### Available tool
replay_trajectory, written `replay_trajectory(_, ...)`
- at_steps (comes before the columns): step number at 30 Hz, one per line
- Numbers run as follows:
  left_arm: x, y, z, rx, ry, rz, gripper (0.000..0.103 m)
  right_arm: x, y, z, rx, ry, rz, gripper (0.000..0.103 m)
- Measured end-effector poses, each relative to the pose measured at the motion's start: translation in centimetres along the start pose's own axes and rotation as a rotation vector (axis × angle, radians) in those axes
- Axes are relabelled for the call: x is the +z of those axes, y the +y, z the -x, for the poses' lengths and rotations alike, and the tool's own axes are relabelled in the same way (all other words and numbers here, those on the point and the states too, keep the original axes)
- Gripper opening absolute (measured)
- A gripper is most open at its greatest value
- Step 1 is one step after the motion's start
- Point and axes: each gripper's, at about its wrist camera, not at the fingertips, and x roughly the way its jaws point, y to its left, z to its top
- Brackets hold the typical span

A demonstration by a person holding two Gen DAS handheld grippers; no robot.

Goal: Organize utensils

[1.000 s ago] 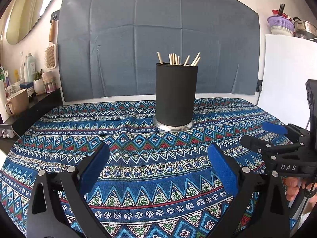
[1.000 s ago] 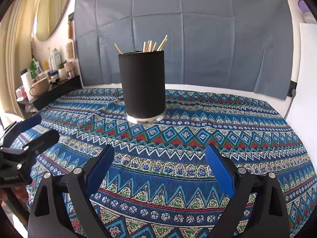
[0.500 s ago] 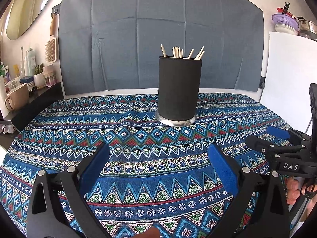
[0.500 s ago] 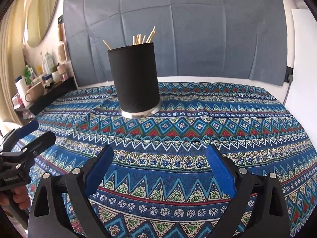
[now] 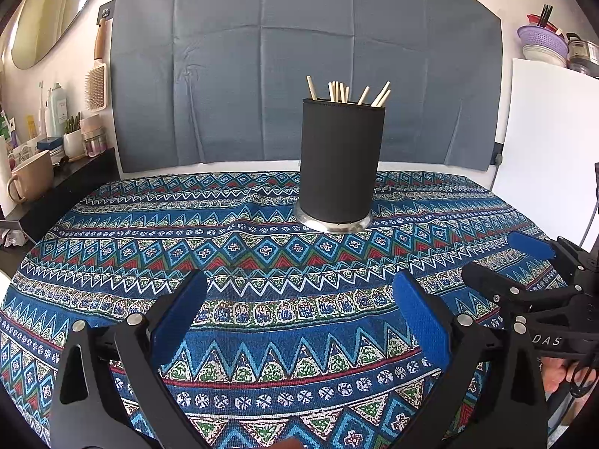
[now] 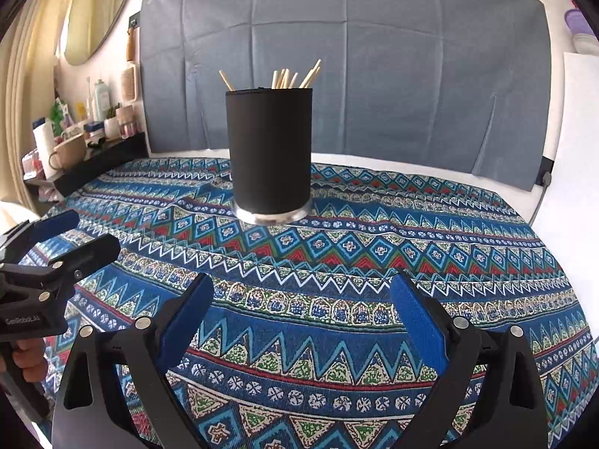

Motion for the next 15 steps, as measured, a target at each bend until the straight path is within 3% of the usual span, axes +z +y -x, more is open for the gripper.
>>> replay_trajectory(15,0.01,-0.13,0.50,0.024,-0.026,0.005,0.097,0.11,0.04,0.12,0.001,-0.014,0.004,0.092)
